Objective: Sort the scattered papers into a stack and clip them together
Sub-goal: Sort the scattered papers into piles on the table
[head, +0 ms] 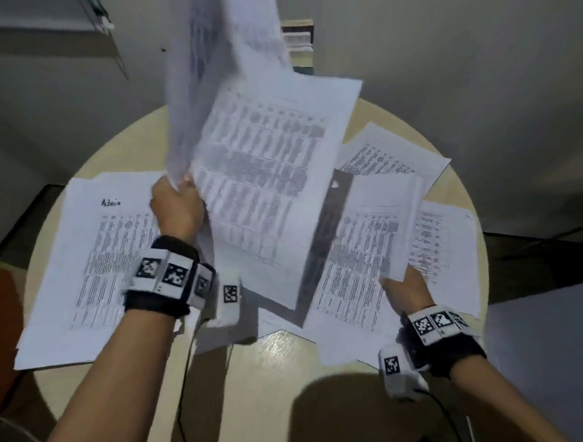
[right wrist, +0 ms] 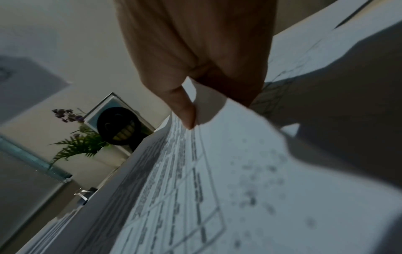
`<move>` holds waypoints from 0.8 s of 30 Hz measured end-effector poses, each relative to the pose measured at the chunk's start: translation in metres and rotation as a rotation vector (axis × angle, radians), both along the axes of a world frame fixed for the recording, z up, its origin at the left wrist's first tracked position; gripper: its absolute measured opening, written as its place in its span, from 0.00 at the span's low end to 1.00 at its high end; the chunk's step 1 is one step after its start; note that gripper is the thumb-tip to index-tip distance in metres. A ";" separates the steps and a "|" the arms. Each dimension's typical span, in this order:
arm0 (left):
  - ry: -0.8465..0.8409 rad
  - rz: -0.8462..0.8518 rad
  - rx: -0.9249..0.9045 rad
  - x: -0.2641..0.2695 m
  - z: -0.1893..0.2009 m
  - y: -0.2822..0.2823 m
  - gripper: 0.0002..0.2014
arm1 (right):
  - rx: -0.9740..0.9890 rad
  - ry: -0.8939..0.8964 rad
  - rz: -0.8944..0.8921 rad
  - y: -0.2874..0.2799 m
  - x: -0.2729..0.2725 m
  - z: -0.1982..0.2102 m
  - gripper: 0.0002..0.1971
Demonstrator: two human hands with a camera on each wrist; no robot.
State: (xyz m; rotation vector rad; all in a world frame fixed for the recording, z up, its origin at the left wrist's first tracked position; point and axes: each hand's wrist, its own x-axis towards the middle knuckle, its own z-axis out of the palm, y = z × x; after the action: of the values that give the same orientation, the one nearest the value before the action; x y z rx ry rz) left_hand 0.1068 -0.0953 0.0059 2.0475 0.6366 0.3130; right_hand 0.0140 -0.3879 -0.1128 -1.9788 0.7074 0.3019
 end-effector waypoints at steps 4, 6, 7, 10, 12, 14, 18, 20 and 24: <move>0.207 -0.182 -0.014 -0.035 -0.050 -0.037 0.17 | 0.084 -0.019 -0.017 0.015 -0.002 -0.006 0.16; 0.331 -0.250 -0.019 -0.054 -0.073 -0.047 0.16 | 0.167 -0.029 -0.115 0.019 -0.004 -0.005 0.32; 0.394 -0.297 -0.019 -0.063 -0.084 -0.050 0.15 | 0.231 -0.022 -0.161 0.019 -0.005 -0.008 0.38; 0.529 -0.369 -0.084 -0.078 -0.105 -0.052 0.08 | 0.350 0.027 -0.185 0.024 -0.008 -0.002 0.49; 0.581 -0.427 -0.050 -0.081 -0.108 -0.054 0.07 | 0.264 0.048 -0.092 0.026 -0.007 -0.002 0.42; 0.609 -0.459 -0.048 -0.081 -0.108 -0.053 0.07 | 0.128 0.086 -0.001 0.032 -0.006 -0.005 0.35; 0.579 -0.429 -0.116 -0.069 -0.100 -0.043 0.19 | 0.030 0.109 0.145 0.030 -0.003 -0.018 0.07; 0.543 -0.402 -0.080 -0.063 -0.095 -0.035 0.22 | 0.023 0.120 0.206 0.029 -0.010 -0.012 0.11; 0.342 -0.184 -0.065 -0.052 -0.080 -0.030 0.15 | 0.003 0.019 0.157 0.019 -0.022 -0.011 0.17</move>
State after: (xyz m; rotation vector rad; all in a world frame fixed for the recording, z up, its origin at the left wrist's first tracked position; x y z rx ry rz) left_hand 0.0546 -0.1249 -0.0737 2.0954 0.6468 -0.1678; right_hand -0.0077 -0.3692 -0.1240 -2.0349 0.5639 0.4164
